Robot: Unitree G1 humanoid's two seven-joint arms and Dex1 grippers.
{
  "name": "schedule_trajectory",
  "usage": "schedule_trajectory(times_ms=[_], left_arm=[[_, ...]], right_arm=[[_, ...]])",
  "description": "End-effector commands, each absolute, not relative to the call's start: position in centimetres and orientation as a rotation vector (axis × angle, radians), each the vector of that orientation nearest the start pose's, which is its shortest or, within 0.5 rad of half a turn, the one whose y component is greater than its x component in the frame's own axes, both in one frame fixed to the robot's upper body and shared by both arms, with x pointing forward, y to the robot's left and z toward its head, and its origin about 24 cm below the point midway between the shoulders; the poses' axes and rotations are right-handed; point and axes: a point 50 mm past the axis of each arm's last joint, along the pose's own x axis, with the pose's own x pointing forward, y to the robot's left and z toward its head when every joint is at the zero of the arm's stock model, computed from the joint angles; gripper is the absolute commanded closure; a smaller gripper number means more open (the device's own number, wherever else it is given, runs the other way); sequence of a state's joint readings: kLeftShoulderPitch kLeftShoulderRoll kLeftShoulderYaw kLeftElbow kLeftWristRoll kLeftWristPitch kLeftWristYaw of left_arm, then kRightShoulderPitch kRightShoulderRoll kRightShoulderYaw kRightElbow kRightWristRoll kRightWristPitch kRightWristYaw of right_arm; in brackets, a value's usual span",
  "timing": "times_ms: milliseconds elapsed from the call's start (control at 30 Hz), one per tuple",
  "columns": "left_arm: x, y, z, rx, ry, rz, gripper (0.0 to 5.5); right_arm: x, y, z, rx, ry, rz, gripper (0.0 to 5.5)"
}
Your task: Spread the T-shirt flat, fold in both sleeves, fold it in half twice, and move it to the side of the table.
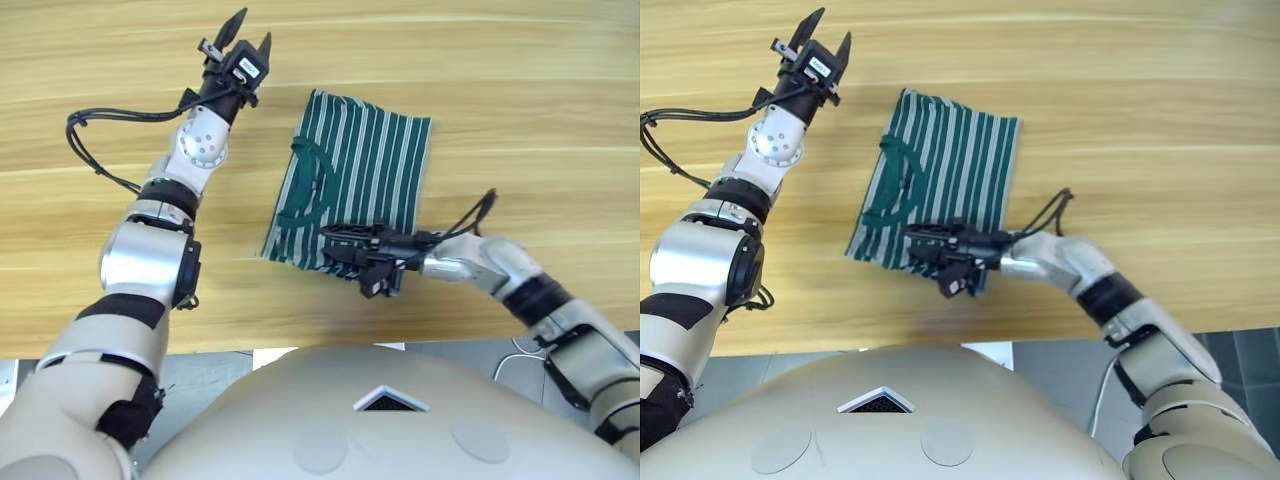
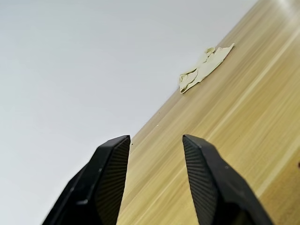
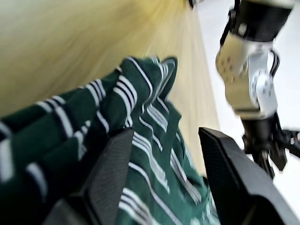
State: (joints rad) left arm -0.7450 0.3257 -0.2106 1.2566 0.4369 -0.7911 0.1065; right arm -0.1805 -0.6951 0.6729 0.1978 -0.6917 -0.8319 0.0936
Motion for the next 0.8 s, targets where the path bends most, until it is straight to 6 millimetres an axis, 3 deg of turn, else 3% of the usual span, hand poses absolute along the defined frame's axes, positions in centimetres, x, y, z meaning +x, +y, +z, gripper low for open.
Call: schedule_trajectory(times_ms=[33, 133, 233, 333, 433, 500, 600, 800], left_arm=[[34.9, 17.7, 5.6, 0.796, -0.251, -0.348, 3.43], [34.7, 18.7, 5.7, 0.807, -0.251, -0.338, 3.43], [33.5, 20.2, 5.8, 0.838, -0.285, -0.416, 3.43], [28.8, 22.8, 5.3, 0.957, -0.341, -0.743, 3.43], [22.3, 25.3, 4.7, 1.034, -0.218, -1.083, 3.43], [19.6, 25.5, 4.6, 1.035, -0.127, -1.224, 3.43], [18.1, 24.9, 4.7, 1.033, -0.061, -1.315, 3.43], [16.7, 21.7, 2.2, 0.968, -0.004, -1.488, 3.43]], right_arm=[[20.6, -14.4, 3.6, -1.150, -0.529, 1.144, 2.91], [20.7, -13.7, 5.3, -1.042, -0.604, 1.091, 2.91], [20.6, -14.7, 8.3, -0.892, -0.661, 1.008, 2.91], [20.7, -19.0, 8.8, -1.013, -0.525, 0.909, 2.91], [18.9, -23.7, 5.4, -1.248, -0.173, 0.932, 2.91], [17.3, -25.4, 4.0, -1.326, -0.020, 0.968, 2.91], [15.9, -25.4, 3.9, -1.365, 0.042, 1.020, 2.91], [14.7, -22.5, 3.1, -1.287, 0.007, 1.155, 2.91]])
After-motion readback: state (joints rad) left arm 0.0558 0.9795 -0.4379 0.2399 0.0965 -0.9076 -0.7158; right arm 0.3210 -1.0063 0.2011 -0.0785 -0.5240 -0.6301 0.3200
